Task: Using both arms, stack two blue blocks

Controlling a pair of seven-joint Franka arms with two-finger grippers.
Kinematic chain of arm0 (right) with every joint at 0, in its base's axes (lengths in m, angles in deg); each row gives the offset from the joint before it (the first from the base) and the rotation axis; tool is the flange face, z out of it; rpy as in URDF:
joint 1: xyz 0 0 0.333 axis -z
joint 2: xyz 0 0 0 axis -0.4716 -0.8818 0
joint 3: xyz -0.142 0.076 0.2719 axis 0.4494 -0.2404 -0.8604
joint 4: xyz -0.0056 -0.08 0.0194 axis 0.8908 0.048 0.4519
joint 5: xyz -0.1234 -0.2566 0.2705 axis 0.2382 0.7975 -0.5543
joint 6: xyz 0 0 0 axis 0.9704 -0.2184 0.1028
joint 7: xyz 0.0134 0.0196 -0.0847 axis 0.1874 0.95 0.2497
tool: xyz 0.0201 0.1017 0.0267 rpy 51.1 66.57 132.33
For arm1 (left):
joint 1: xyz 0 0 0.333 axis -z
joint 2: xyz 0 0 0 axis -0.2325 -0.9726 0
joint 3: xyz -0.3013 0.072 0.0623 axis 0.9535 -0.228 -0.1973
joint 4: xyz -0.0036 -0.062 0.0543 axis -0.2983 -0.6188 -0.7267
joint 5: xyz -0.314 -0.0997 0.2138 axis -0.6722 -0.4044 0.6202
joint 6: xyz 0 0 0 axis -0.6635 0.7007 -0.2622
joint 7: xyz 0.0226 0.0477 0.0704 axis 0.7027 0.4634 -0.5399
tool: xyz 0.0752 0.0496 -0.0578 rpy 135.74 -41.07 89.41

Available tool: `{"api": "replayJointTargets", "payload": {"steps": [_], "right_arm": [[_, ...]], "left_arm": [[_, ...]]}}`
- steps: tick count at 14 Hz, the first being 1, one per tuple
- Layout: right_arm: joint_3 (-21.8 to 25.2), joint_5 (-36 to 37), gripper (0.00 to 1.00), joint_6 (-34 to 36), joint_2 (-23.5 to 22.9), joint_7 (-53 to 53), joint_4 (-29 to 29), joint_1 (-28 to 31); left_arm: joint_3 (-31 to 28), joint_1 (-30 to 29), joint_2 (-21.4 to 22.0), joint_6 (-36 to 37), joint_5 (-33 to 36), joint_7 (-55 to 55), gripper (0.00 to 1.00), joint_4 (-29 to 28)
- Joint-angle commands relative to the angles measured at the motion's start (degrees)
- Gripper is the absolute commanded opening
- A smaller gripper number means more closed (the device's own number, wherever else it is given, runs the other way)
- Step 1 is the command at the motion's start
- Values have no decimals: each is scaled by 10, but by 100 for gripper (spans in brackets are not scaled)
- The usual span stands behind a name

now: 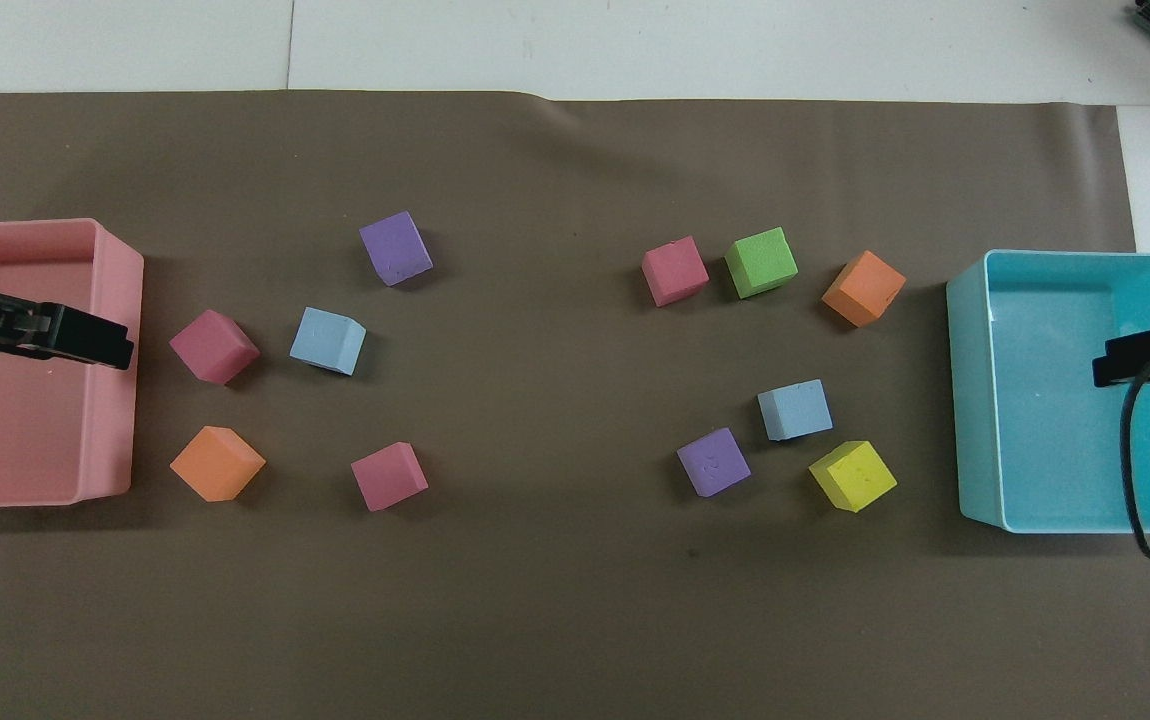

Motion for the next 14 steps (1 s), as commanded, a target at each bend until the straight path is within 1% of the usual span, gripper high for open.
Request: {"api": "replayJointTargets", "payload": {"steps": [1, 14], "right_arm": [[-1, 5, 100, -8, 9, -11, 14, 2], [-1, 5, 100, -9, 10, -10, 15, 3]], "left_arm": [[1, 0, 8, 3, 8, 2, 100, -3], [5, -2, 8, -2, 2, 2, 100, -3]]}}
